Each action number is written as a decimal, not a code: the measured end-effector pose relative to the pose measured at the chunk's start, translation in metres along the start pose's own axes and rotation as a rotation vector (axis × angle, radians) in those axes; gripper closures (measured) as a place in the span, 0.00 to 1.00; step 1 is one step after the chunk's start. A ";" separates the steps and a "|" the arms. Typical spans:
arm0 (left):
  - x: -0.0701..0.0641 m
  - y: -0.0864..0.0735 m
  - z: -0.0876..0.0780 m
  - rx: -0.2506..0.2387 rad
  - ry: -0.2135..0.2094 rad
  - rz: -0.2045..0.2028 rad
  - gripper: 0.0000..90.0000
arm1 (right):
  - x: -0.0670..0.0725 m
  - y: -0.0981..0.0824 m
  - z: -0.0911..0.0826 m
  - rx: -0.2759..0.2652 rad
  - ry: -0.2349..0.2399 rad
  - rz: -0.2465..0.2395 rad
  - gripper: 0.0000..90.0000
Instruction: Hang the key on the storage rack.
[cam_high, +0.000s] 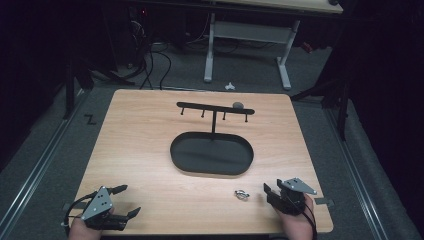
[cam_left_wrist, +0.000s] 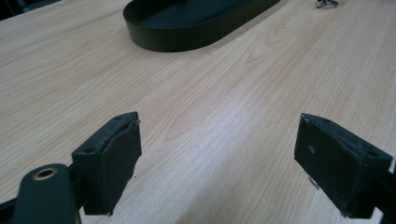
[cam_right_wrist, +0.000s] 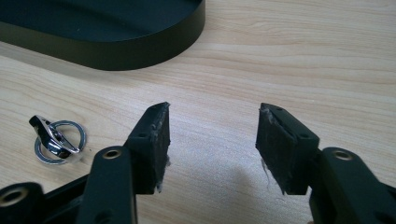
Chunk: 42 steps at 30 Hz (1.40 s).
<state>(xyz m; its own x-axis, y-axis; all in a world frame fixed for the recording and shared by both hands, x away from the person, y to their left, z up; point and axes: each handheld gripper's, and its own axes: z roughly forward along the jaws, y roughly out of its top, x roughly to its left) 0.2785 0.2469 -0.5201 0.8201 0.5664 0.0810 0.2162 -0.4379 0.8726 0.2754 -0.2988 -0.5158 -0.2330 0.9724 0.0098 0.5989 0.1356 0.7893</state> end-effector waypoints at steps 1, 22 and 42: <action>0.000 0.000 0.001 0.001 -0.001 0.002 0.17 | 0.000 0.000 0.000 -0.001 0.002 0.005 0.48; 0.000 0.003 0.007 0.007 -0.014 0.015 0.17 | -0.007 -0.006 -0.002 0.009 -0.008 0.031 0.46; 0.000 0.003 0.006 0.004 -0.009 0.015 0.17 | -0.004 -0.003 -0.005 0.002 -0.021 0.031 0.49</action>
<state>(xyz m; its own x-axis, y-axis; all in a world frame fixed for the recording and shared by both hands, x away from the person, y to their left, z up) 0.2824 0.2421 -0.5206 0.8280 0.5535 0.0892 0.2064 -0.4489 0.8694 0.2705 -0.3044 -0.5153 -0.1984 0.9799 0.0211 0.6068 0.1059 0.7878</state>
